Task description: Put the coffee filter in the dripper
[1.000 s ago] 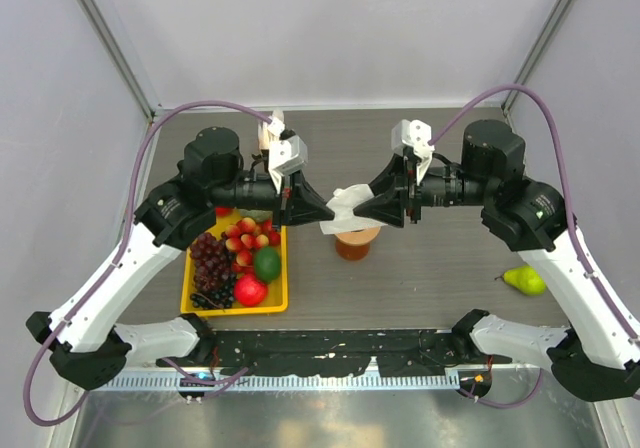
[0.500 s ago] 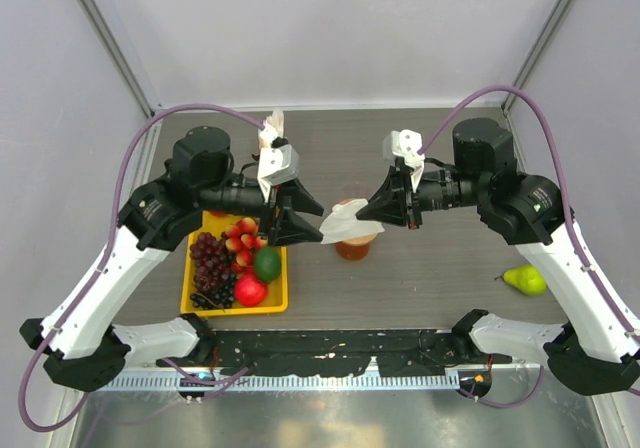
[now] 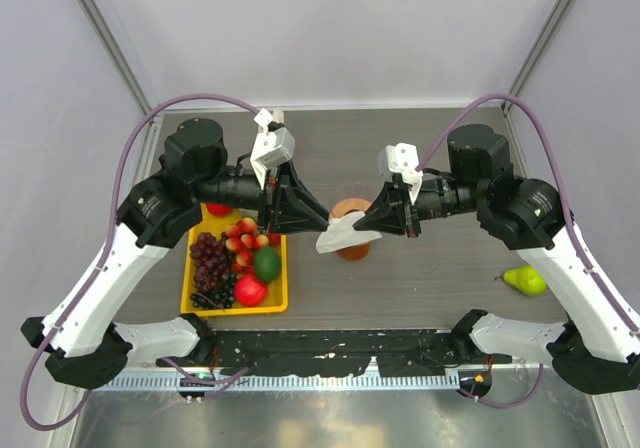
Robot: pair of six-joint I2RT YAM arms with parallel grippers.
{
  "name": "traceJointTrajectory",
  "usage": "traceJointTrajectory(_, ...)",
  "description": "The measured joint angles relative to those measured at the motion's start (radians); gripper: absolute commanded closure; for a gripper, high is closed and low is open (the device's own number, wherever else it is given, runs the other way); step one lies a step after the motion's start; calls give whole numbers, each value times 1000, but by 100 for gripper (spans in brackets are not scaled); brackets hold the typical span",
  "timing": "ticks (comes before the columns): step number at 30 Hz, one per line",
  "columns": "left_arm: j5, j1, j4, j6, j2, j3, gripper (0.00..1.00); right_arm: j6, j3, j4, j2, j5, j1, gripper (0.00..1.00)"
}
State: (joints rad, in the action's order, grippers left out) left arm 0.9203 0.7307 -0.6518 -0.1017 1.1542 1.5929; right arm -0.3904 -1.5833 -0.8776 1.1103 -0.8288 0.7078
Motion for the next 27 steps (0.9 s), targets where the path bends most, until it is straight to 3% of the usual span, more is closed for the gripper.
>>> traceJointTrajectory(11,10,0,34,-58,8,-13,68,-4,0,-1,-9,8,11,95)
traceJointTrajectory(18,11,0,34,-72,12,-21,69,-5,-1,-2,-9,12,14,95)
traceJointTrajectory(23,11,0,34,-74,22,-21,72,-12,-7,-6,-9,16,20,95)
traceJointTrajectory(27,11,0,34,-72,33,-21,88,-24,-22,-11,-9,19,23,95)
